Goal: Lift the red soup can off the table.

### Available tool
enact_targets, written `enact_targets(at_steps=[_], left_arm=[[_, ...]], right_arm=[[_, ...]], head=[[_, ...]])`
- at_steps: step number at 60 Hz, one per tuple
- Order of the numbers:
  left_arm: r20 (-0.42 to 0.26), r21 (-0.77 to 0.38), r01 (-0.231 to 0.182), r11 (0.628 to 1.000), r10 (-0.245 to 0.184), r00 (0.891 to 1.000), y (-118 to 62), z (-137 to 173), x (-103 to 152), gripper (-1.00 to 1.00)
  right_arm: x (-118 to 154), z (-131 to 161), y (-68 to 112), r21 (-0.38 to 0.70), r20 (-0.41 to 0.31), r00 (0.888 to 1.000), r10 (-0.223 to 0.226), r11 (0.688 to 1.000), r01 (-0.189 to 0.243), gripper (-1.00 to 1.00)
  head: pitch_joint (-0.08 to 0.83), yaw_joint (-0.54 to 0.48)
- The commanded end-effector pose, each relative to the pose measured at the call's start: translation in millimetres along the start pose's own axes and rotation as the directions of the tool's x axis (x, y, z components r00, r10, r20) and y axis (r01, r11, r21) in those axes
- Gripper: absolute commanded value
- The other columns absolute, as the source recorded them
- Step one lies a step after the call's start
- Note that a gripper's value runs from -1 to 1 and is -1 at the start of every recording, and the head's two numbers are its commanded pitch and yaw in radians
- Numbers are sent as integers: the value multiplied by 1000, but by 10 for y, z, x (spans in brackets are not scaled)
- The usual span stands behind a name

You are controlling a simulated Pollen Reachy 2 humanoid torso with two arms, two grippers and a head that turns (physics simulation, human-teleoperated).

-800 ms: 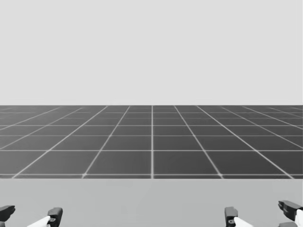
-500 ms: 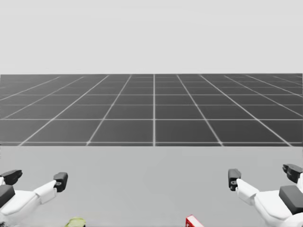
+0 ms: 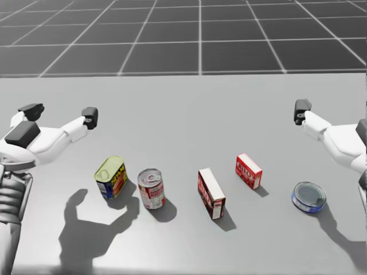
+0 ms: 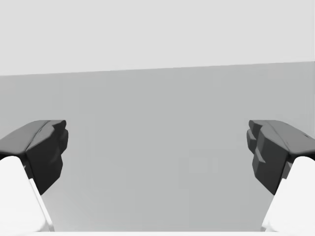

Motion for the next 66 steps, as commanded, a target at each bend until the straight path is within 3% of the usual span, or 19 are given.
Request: enact_targets(at_steps=[1,18,27,35,36,38,40,43,48,58,66], left_arm=[[-4,-5,7,1000,-7,1000,-19,-4,-14,-1000],[-1,-21,13,1000,-13,1000,-94,26,1,-1000],[-1,-44,4,999,-4,1000,-184,160,198,-1000],[-96,-150,9,989,-24,995,-300,313,340,-1000],[-131,-149,35,988,-55,990,-348,356,367,-1000],[-180,-159,36,987,-65,981,-404,404,388,-1000],[-221,-189,6,982,-49,974,-468,462,401,-1000],[-249,-213,5,977,-59,967,-560,538,393,-1000],[-308,-272,-35,962,-52,950,-738,709,331,-1000],[-378,-332,-87,939,-48,925,-902,931,89,-1000],[-409,-317,-87,944,-53,911,-940,1005,-190,-1000]], right_arm=[[-5,-1,4,5,-5,1000,4,1000,-4,-1000],[-21,0,22,12,-14,1000,18,1000,-18,-1000],[-33,0,35,12,-17,1000,25,1000,-25,-1000],[-44,1,39,7,-20,999,29,1000,-29,-1000],[-48,0,40,5,-21,999,30,1000,-30,-1000],[-51,1,43,3,-22,999,32,999,-32,-1000],[-56,1,47,2,-23,999,33,999,-33,-1000],[-63,0,55,2,-24,999,36,999,-36,-1000],[-73,-6,61,2,-24,999,40,999,-40,-1000],[-81,-11,60,1,-24,999,44,999,-44,-1000],[-73,-12,60,0,-17,999,44,999,-44,-1000]], head=[[588,95],[664,178],[682,184],[676,186],[674,187],[671,186],[667,187],[665,190],[668,204],[668,222],[671,230]])
